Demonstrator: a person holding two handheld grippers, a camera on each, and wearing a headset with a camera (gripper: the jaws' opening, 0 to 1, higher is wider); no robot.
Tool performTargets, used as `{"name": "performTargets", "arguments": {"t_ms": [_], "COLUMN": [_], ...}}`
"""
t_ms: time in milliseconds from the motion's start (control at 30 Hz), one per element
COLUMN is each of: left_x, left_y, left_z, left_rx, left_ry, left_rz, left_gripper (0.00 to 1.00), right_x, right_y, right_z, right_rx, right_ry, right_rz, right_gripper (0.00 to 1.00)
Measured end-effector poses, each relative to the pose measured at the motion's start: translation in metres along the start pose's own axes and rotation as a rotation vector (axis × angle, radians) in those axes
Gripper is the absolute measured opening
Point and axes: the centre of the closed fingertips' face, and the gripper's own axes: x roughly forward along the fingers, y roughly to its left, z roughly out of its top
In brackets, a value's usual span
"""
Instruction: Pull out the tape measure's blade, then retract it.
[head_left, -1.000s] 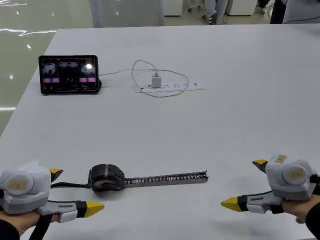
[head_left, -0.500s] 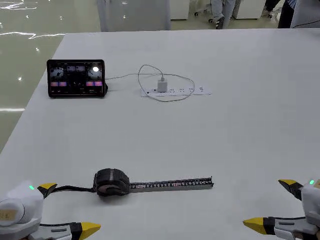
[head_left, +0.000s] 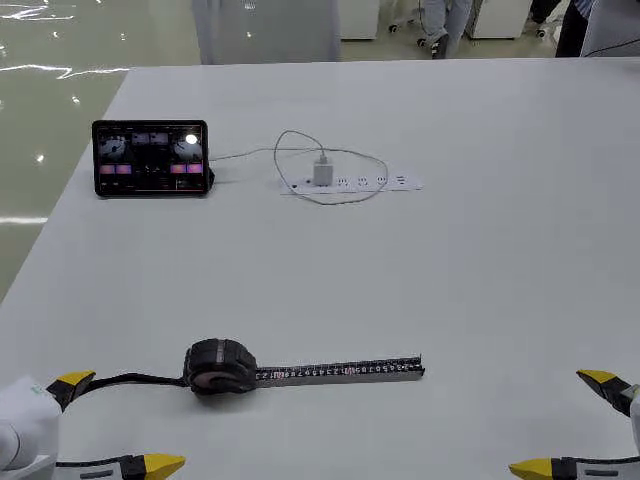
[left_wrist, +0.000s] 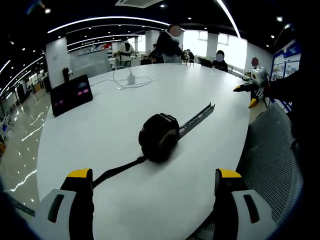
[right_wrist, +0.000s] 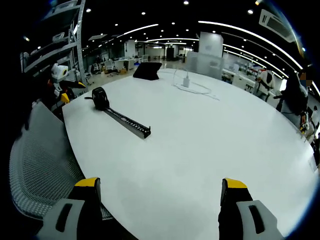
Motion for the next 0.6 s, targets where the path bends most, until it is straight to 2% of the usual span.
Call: {"name": "performTargets", "arguments": {"t_ms": [200, 333, 600], "left_x": [-0.001, -0.001, -0.005], "left_y": [-0.005, -0.006, -0.006], "left_z": [0.006, 0.005, 0.002], "left_rx": [0.006, 0.01, -0.006], "left_ry": [-0.029, -0.026, -0.031], "left_rz": [-0.003, 0.001, 0.006], "left_gripper": [0.99, 0.99, 0.99], "right_x": [0.001, 0.0, -0.003], "right_y": [0.004, 0.011, 0.012], "right_z": [-0.001, -0.001, 0.002], "right_rx": [0.006, 0.006, -0.005], "right_ry": [0.008, 0.004, 0.001], "right_rz": [0.01, 0.021, 0.02], "right_gripper": [0.99, 0.99, 0.99]}}
